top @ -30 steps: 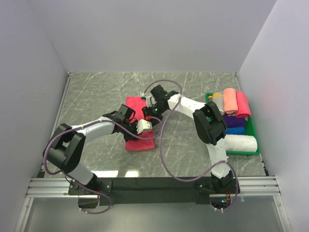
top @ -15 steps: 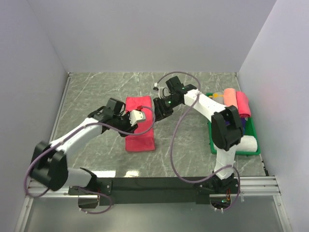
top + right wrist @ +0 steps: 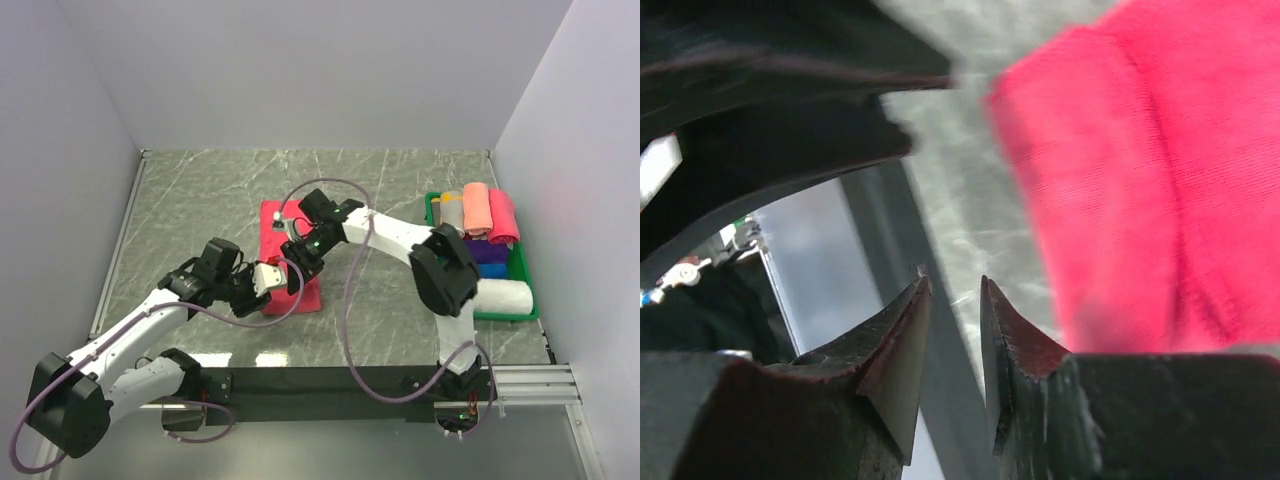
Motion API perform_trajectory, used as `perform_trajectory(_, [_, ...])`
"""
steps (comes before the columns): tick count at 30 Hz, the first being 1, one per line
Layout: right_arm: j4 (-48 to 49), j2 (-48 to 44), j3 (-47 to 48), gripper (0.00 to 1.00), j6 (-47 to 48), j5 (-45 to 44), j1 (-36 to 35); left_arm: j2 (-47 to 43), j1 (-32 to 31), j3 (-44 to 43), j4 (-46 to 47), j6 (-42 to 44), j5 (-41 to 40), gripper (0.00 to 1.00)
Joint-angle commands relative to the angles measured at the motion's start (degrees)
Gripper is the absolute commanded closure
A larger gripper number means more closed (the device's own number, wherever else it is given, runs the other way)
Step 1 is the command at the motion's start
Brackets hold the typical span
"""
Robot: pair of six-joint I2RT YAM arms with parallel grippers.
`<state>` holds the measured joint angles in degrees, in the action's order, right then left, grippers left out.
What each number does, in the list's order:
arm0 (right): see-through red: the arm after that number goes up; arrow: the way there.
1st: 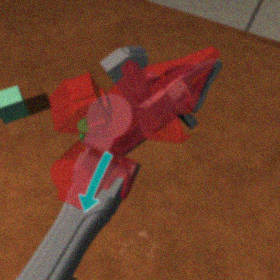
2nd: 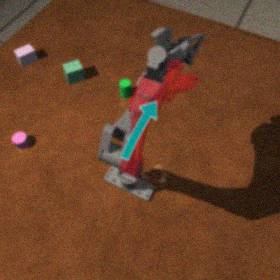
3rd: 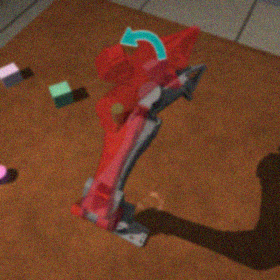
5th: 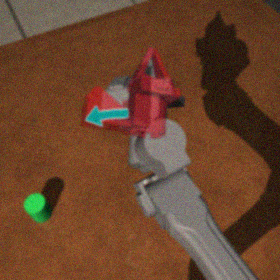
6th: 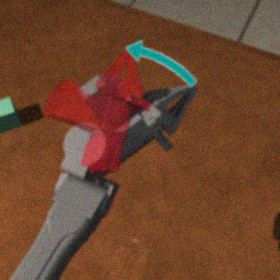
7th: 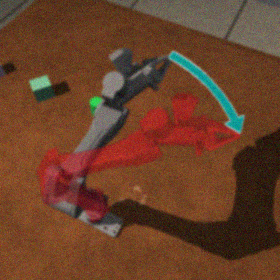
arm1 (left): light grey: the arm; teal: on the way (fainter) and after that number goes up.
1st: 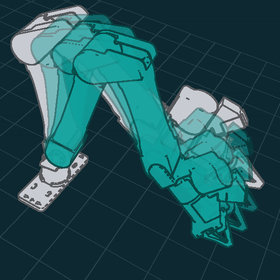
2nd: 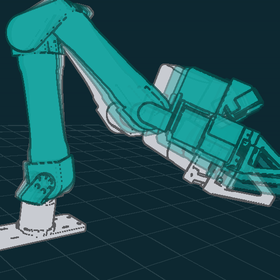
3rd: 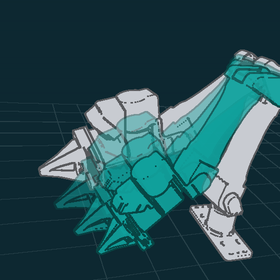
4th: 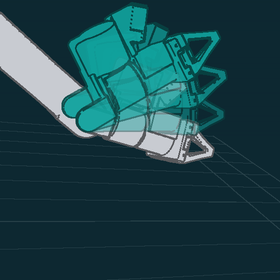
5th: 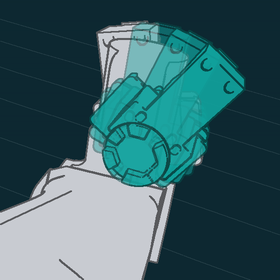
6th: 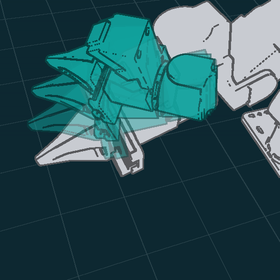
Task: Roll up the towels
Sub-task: Roll the towel
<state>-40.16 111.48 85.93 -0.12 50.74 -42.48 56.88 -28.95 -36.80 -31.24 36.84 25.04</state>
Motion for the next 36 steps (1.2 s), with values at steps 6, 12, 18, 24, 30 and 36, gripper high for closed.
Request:
perform_trajectory(6, [3.77,11.73,2.40,0.68,0.38,-5.03,1.43,-0.46,-7.51,4.97,8.12,1.65,-4.81,0.42])
perform_trajectory(12, [3.87,14.81,3.63,0.68,0.73,-5.48,1.35,2.09,-14.01,9.02,16.11,3.59,-9.91,0.40])
perform_trajectory(18, [2.90,15.87,3.98,0.67,1.35,-4.34,1.43,3.50,-17.71,11.22,23.59,7.62,-15.19,0.38])
perform_trajectory(24, [2.28,16.75,5.03,0.67,1.35,-3.20,1.35,6.30,-18.51,13.15,27.28,11.05,-15.54,0.37])
perform_trajectory(30, [1.75,15.44,5.83,0.66,1.26,-1.43,1.35,14.20,-18.51,14.30,29.93,10.54,-17.91,0.43])
perform_trajectory(36, [-1.31,12.37,6.18,0.59,2.23,-0.56,2.31,15.54,-18.07,10.62,22.38,6.93,-12.94,0.69])
